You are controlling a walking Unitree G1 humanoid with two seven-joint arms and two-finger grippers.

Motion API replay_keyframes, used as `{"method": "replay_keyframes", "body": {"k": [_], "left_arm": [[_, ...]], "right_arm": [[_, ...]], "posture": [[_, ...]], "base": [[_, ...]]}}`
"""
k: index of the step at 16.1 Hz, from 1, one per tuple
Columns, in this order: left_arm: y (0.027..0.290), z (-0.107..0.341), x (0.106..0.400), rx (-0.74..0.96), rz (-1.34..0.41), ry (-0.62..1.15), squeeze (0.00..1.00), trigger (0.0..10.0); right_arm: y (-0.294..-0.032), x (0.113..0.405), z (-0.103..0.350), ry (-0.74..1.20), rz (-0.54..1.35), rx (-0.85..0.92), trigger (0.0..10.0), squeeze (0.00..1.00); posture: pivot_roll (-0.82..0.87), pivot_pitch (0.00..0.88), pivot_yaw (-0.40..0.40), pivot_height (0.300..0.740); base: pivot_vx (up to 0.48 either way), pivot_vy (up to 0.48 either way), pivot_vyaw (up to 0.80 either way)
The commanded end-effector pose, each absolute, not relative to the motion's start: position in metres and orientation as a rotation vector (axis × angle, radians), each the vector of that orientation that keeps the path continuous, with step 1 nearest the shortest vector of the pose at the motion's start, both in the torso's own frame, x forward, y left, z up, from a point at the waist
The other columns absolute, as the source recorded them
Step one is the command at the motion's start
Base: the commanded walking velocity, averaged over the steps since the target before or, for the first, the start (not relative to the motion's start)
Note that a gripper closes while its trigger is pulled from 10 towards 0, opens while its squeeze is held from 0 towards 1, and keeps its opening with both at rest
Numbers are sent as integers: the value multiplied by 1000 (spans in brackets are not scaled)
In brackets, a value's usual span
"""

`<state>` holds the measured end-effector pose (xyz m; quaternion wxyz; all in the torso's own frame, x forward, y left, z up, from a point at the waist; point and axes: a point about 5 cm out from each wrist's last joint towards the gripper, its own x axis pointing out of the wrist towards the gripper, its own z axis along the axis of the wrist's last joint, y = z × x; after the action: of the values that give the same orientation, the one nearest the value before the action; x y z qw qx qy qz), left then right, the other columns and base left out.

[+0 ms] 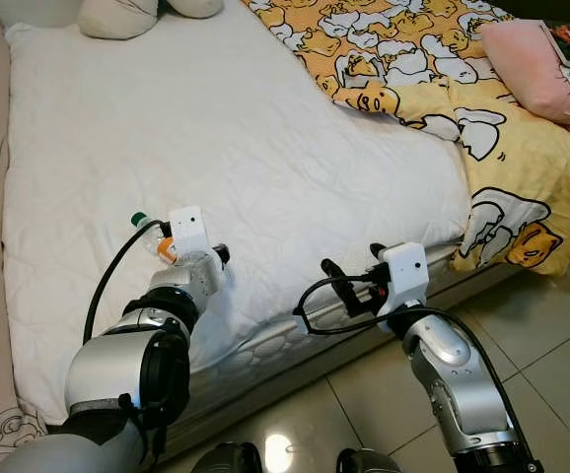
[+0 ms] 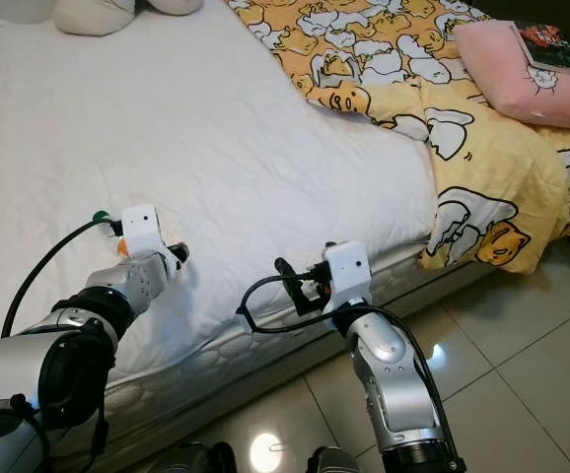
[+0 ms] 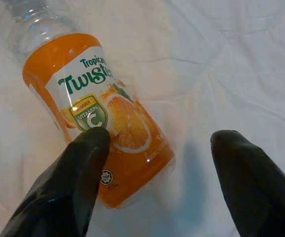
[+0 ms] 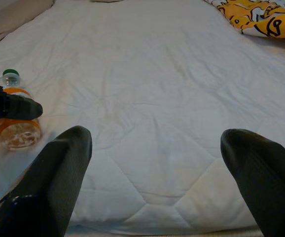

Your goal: Clean up the room

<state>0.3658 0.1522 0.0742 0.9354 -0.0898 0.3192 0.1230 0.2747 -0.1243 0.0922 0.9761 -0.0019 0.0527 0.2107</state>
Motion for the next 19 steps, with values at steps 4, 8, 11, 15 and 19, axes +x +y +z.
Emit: {"method": "replay_keyframes", "body": {"k": [4, 8, 11, 15, 19], "left_arm": [[153, 69, 363, -191, 241, 664, 0, 0], [153, 82, 371, -222, 226, 600, 0, 0], [154, 91, 376, -225, 197, 559, 0, 0], [157, 109, 386, -201, 166, 459, 0, 0], [165, 154, 401, -116, 83, 192, 0, 0]], "right_arm": [[-125, 277, 94, 113, 418, 11, 10000, 0], [-126, 278, 92, 119, 413, 15, 10000, 0], [-126, 281, 91, 124, 413, 20, 10000, 0], [-124, 284, 92, 120, 419, 19, 10000, 0], [-129, 289, 93, 114, 406, 25, 10000, 0]], "posture": [[-183, 118, 41, 740], [-177, 110, 38, 740], [-158, 92, 29, 740], [-151, 72, 22, 740], [-121, 50, 11, 740]], "base": [[0, 0, 0], [0, 0, 0], [0, 0, 0], [0, 0, 0], [0, 0, 0]]}}
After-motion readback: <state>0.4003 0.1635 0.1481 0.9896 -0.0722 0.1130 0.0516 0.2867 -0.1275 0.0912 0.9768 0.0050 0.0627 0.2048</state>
